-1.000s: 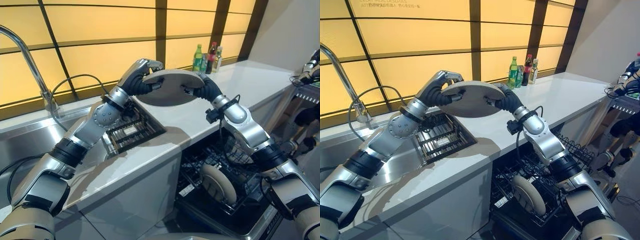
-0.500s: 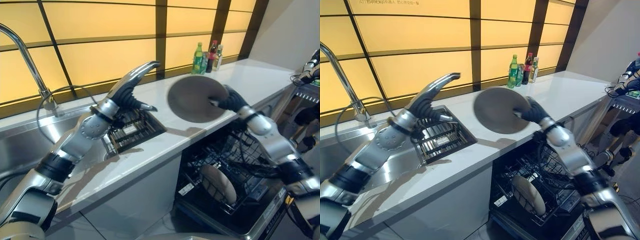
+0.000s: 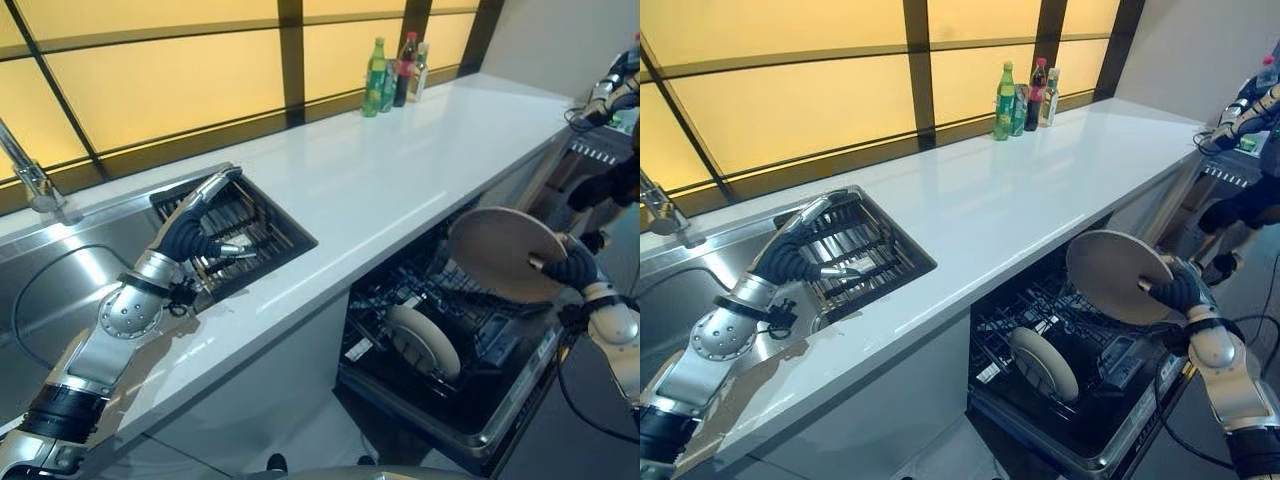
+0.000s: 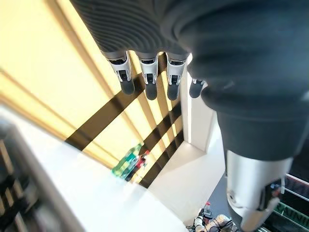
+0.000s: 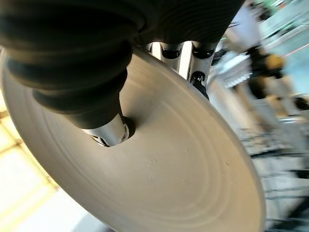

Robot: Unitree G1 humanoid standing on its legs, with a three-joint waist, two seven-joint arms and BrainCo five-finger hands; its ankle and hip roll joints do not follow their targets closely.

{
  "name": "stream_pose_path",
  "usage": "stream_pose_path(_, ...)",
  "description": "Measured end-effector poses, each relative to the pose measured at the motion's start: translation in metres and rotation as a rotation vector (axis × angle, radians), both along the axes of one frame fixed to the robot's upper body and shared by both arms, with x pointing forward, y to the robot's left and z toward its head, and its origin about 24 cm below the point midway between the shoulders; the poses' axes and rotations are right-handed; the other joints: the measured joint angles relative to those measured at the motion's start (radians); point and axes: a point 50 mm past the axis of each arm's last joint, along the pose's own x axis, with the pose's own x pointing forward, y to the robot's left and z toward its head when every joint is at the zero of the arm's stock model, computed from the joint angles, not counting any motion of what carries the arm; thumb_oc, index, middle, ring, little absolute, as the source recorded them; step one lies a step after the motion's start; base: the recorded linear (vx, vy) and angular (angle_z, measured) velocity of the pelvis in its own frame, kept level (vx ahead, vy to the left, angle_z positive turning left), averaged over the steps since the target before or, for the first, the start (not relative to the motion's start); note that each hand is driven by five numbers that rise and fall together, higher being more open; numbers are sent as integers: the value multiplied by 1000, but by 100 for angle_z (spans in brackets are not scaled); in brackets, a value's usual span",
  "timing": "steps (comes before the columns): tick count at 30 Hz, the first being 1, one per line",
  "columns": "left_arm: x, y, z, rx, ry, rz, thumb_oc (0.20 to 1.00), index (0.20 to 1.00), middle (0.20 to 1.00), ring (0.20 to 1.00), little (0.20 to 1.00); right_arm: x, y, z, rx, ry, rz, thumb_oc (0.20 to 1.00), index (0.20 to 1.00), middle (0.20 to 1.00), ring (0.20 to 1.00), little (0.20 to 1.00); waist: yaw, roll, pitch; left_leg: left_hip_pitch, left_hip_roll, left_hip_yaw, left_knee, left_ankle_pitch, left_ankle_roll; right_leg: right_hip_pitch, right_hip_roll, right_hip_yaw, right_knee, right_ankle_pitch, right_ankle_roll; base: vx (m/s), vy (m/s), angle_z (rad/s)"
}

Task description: Pick up plates and place into dishwasher.

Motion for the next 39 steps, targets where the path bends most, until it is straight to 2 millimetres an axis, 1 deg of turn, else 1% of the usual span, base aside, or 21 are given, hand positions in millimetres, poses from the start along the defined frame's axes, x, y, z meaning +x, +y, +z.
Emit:
stream_pose_path(1, 0, -2, 2, -19, 8, -14, 1000, 1000, 1000, 1000, 1000, -1, -3, -1, -16, 5, -25, 200, 200, 200, 200, 200, 2, 0, 10, 0, 1, 1, 0, 0, 0, -1, 0, 0, 0, 4, 6, -107, -57, -4)
stream_pose_path(3, -2, -7, 5, -50, 8, -50, 1000, 1000, 1000, 1000, 1000, -1, -9, -7, -38, 24, -79, 200, 200, 200, 200, 200, 3, 0, 20, -18, 1, 1, 0, 0, 0, -13, 1, 0, 0, 4, 6, -161, -49, 0)
stream_pose_path(5, -4, -13, 10, -83, -5, -85, 1000, 1000, 1000, 1000, 1000, 6, -15, -9, -55, 30, -135, 200, 200, 200, 200, 200, 6, 5, 31, -53, 1, 0, 0, 0, 0, -47, 1, 0, 0, 5, 7, -202, -17, -2)
stream_pose_path(6, -3, -17, 12, -90, -8, -102, 1000, 1000, 1000, 1000, 1000, 12, -18, -10, -69, 42, -160, 200, 200, 200, 200, 200, 6, 8, 42, -66, 1, 0, 0, 2, -2, -63, 0, -1, 0, 7, 10, -171, -23, -2)
stream_pose_path(7, -1, -22, 13, -88, -11, -122, 1000, 1000, 1000, 1000, 1000, 19, -22, -8, -90, 55, -183, 200, 200, 200, 200, 200, 8, 13, 61, -74, 0, 0, 0, 7, -2, -74, -2, -2, 0, 21, 15, -128, -29, 0)
stream_pose_path(8, 0, -25, 14, -86, -11, -133, 1000, 1000, 1000, 1000, 1000, 24, -24, -6, -102, 57, -197, 200, 200, 200, 200, 200, 10, 20, 79, -75, -1, 0, 0, 12, 1, -74, -2, -2, 0, 26, 10, -86, -44, 3)
stream_pose_path(11, 2, -33, 13, -84, -6, -163, 1000, 1000, 1000, 1000, 1000, 34, -27, -2, -132, 66, -233, 200, 200, 200, 200, 200, 29, 45, 102, -80, -1, -9, 0, 16, 3, -75, -2, -18, 0, 24, 6, -65, -51, 8)
stream_pose_path(15, 4, -35, 22, -96, -30, -166, 1000, 1000, 1000, 1000, 1000, 49, -32, 12, -159, 75, -279, 200, 200, 200, 200, 200, 42, 69, 139, -107, -4, -28, 1, 25, -1, -92, -4, -44, 0, 22, 4, -103, -43, 16)
stream_pose_path(17, 7, -38, 27, -111, -47, -176, 1000, 1000, 1000, 1000, 1000, 56, -34, 19, -163, 71, -302, 200, 200, 200, 200, 200, 59, 80, 157, -122, -6, -33, 1, 29, 2, -104, -5, -51, 0, 23, 4, -81, -34, 11)
stream_pose_path(19, 9, -40, 31, -111, -61, -179, 1000, 1000, 1000, 1000, 1000, 64, -35, 26, -167, 75, -317, 200, 200, 200, 200, 200, 59, 86, 180, -124, -9, -39, 2, 29, 2, -102, -7, -57, 0, 23, 3, -100, -30, 12)
stream_pose_path(21, 10, -41, 36, -119, -76, -180, 1000, 1000, 1000, 1000, 1000, 70, -37, 35, -158, 64, -335, 200, 200, 200, 200, 200, 62, 92, 190, -141, -12, -52, 2, 30, 3, -113, -9, -67, 1, 23, 3, -86, -31, 14)
stream_pose_path(24, 14, -48, 42, -115, -95, -207, 1000, 1000, 1000, 1000, 1000, 76, -39, 44, -158, 67, -348, 200, 200, 200, 200, 200, 89, 101, 205, -158, -15, -55, 6, 33, 6, -128, -10, -72, 5, 27, -2, -78, -23, 6)
stream_pose_path(27, 15, -50, 49, -136, -116, -214, 1000, 1000, 1000, 1000, 1000, 83, -37, 53, -131, 65, -340, 200, 200, 200, 200, 200, 96, 110, 229, -161, -18, -57, 6, 33, 6, -129, -14, -76, 5, 27, -2, -58, -5, 4)
stream_pose_path(30, 18, -52, 61, -134, -158, -223, 1000, 1000, 1000, 1000, 1000, 87, -37, 56, -109, 82, -323, 200, 200, 200, 200, 200, 109, 112, 241, -174, -18, -59, 6, 34, 6, -141, -14, -79, 5, 27, -2, -58, 7, 2)
stream_pose_path(33, 19, -51, 71, -115, -186, -225, 1000, 1000, 1000, 1000, 1000, 90, -34, 56, -89, 100, -289, 200, 200, 200, 200, 200, 112, 116, 258, -175, -20, -63, 7, 35, 6, -140, -15, -82, 5, 27, -2, -44, 2, 4)
stream_pose_path(39, 20, -56, 76, -109, -199, -244, 1000, 1000, 1000, 1000, 1000, 95, -23, 44, -59, 167, -221, 200, 200, 200, 200, 200, 111, 123, 272, -182, -23, -64, 7, 35, 6, -147, -18, -85, 5, 26, -2, -30, 4, 1)
